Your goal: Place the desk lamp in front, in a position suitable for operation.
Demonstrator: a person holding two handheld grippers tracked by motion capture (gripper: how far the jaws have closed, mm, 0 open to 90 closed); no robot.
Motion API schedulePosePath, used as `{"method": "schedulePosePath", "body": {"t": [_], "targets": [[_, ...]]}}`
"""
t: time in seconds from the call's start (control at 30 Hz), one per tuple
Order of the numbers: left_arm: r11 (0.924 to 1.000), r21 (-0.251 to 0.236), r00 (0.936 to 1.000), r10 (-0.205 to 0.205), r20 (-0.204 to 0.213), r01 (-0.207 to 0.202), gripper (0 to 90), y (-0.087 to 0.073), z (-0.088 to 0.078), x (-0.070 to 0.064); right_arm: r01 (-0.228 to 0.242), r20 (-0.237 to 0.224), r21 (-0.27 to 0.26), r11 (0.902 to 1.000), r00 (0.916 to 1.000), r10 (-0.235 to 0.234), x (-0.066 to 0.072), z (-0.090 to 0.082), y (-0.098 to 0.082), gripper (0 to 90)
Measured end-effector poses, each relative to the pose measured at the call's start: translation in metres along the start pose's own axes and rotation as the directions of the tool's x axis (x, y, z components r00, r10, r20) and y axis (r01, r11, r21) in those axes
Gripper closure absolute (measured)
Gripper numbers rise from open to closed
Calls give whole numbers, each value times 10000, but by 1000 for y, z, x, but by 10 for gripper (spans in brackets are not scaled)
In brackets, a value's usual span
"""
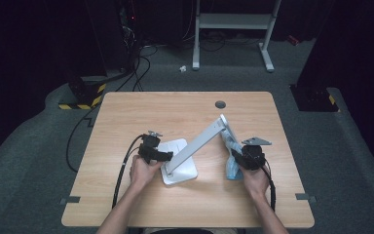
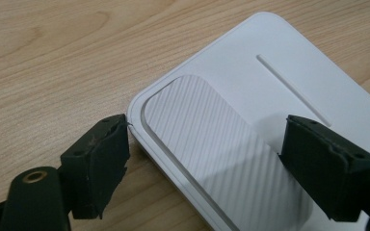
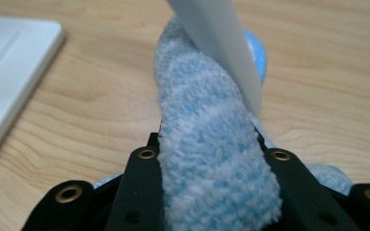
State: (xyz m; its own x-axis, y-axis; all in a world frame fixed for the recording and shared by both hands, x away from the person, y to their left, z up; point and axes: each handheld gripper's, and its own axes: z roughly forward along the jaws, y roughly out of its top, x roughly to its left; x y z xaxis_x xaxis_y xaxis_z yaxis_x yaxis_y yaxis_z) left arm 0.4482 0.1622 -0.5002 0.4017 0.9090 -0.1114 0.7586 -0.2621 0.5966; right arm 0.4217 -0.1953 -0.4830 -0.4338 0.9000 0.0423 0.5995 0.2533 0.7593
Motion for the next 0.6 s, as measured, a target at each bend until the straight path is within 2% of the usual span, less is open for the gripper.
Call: {"method": "schedulePosePath", "body": {"t": [0.13, 0.23, 0.37, 0.47, 0.53, 0.6], "targets": [[10000, 8, 9999, 82, -84, -82, 170, 0, -1, -3, 73, -123, -529, 9986, 9999, -79, 6, -12, 8, 716], [10000, -68, 9998, 52, -193, -54, 168, -2, -1, -5, 146, -306, -1176, 9930, 9994, -183, 14, -25, 16, 716], [9999, -99, 9995, 77, -292, -80, 165, -4, -2, -8, 266, -694, -2108, 9772, 9967, -421, 28, -48, 32, 716], [9999, -113, 9994, 103, -327, -107, 163, -4, -2, -9, 267, -1055, -2784, 9601, 9927, -582, 39, -64, 44, 716], [9999, -138, 9994, 98, -330, -102, 161, -5, -2, -9, 323, -1115, -3032, 9524, 9914, -691, 43, -72, 50, 716], [9998, -153, 9994, 98, -341, -103, 160, -5, -2, -10, 332, -1101, -3067, 9512, 9915, -701, 43, -73, 51, 716]]}}
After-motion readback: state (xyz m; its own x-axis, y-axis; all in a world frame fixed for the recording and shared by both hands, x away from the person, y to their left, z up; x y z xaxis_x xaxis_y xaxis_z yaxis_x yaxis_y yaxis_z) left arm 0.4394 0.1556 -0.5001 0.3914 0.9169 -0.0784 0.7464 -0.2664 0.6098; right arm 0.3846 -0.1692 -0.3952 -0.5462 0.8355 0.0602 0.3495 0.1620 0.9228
